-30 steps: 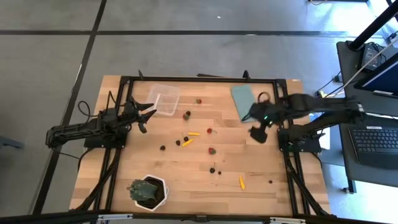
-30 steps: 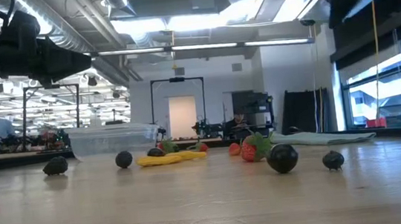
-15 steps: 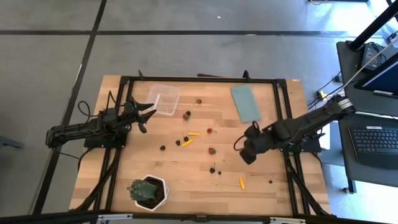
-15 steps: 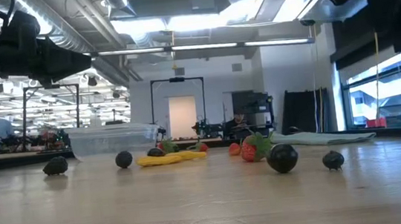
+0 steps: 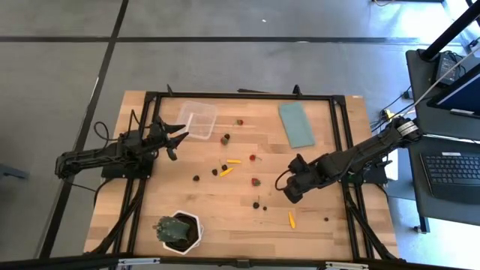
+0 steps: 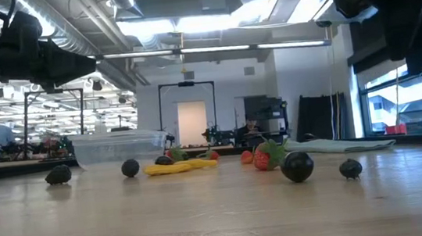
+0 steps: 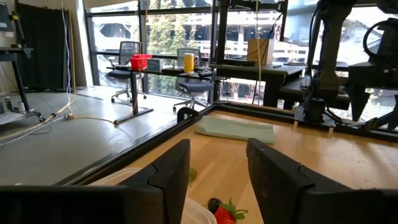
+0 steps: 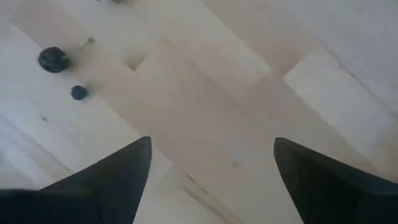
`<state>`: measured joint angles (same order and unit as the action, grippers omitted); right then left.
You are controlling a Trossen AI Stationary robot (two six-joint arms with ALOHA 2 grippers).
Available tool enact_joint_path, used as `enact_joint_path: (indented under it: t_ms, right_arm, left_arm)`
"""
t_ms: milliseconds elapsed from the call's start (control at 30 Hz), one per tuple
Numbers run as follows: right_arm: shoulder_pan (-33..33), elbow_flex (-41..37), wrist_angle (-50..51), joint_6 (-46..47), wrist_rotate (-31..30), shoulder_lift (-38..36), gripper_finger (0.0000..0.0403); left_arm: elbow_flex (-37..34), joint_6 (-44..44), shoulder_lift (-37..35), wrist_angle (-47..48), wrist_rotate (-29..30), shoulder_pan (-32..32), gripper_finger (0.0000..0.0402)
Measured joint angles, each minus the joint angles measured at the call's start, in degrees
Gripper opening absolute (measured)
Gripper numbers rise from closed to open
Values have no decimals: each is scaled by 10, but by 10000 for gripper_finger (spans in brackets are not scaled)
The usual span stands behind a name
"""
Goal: Pick and placing Produce into tupperware
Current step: Put the blackberry into the transparent bin
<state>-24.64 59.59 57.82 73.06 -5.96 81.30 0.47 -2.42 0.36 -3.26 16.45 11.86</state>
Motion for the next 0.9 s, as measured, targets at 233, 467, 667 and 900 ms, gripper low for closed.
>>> enact_joint_path:
  t_ms: [233, 467, 667, 900]
  right_arm:
    - [0, 0, -1, 1, -15, 0, 339]
    - [0, 0, -7, 0, -16, 0, 339]
    - [0, 0, -9, 1, -48, 0, 339]
    - [22, 0, -26, -1, -132, 0, 339]
  left_arm:
    - [0, 0, 0, 0, 0, 0, 148]
    - [0, -2, 0, -2, 0, 0, 155]
    - [0, -29, 0, -2, 0, 0, 162]
    - [0, -2, 0, -2, -12, 0, 206]
